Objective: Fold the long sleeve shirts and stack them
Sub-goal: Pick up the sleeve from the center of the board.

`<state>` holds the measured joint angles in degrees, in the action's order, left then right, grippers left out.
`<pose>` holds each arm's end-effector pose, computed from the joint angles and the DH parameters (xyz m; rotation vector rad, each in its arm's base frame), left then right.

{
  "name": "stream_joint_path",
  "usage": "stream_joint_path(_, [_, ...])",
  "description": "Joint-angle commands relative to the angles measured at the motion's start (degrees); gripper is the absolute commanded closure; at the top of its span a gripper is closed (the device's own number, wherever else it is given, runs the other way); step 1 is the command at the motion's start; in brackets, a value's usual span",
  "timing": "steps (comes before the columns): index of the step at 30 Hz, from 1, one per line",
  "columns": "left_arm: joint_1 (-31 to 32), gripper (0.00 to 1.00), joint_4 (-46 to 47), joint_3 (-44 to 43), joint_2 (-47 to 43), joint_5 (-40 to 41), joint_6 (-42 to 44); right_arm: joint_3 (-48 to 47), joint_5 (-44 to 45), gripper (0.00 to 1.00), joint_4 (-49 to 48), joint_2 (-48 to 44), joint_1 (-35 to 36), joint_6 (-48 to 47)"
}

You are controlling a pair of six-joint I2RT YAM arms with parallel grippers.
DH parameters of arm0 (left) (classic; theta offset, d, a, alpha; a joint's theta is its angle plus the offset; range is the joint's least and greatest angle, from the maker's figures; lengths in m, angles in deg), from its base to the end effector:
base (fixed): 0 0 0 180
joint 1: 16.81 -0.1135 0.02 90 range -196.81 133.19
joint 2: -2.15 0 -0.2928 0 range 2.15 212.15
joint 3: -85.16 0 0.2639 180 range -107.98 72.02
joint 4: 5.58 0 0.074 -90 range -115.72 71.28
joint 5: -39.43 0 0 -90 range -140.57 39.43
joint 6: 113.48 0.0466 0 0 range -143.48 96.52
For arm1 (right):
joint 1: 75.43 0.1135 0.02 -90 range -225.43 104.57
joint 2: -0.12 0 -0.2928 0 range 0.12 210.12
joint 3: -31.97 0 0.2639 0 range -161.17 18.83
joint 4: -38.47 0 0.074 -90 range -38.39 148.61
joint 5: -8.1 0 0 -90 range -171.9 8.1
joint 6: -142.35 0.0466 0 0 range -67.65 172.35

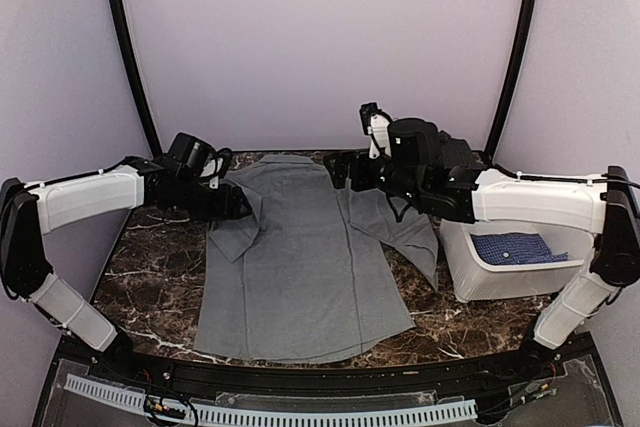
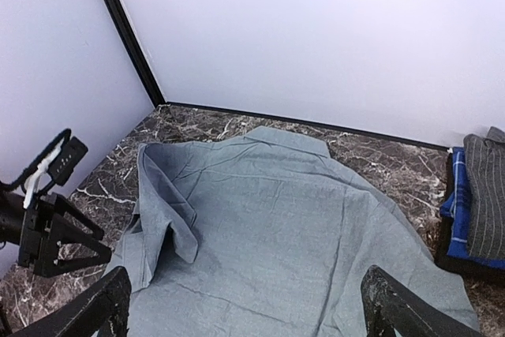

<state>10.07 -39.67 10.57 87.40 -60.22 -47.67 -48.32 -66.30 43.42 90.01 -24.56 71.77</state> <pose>0.3000 -0.1608 0.2720 0.1423 2.4238 -0.6208 0.2588 0.2983 0.3324 -0.3125 1.8329 0.6163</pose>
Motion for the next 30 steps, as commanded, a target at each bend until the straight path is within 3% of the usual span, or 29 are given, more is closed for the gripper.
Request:
stream_joint_path(1, [1.53,0.27,1.22,6.08,-3.00,4.37,-2.18,1.19,-0.36,0.01,-5.36,-1.91,-0.76,-3.58])
stream_joint_path(8, [5.92,0.29,2.68,10.56,-1.71,11.76,-2.76,4.27,-1.61,0.01,-9.58,-3.92,-0.86,-5.56])
stream_joint_path(23, [10.29,0.32,0.21,3.27,12.50,26.89,-3.00,5.86,-5.82,0.02,-8.05,-4.54,-0.86,-3.34])
stream_joint_path(27, [10.29,0.40,-0.28,1.47,13.97,29.52,-3.58,6.59,-6.04,0.02,-7.85,-4.86,-0.86,-3.08])
stream_joint_path(30, [10.30,0.53,-0.37,0.56,15.29,29.89,-3.59,7.18,-6.09,0.02,-7.98,-5.32,-0.84,-2.98])
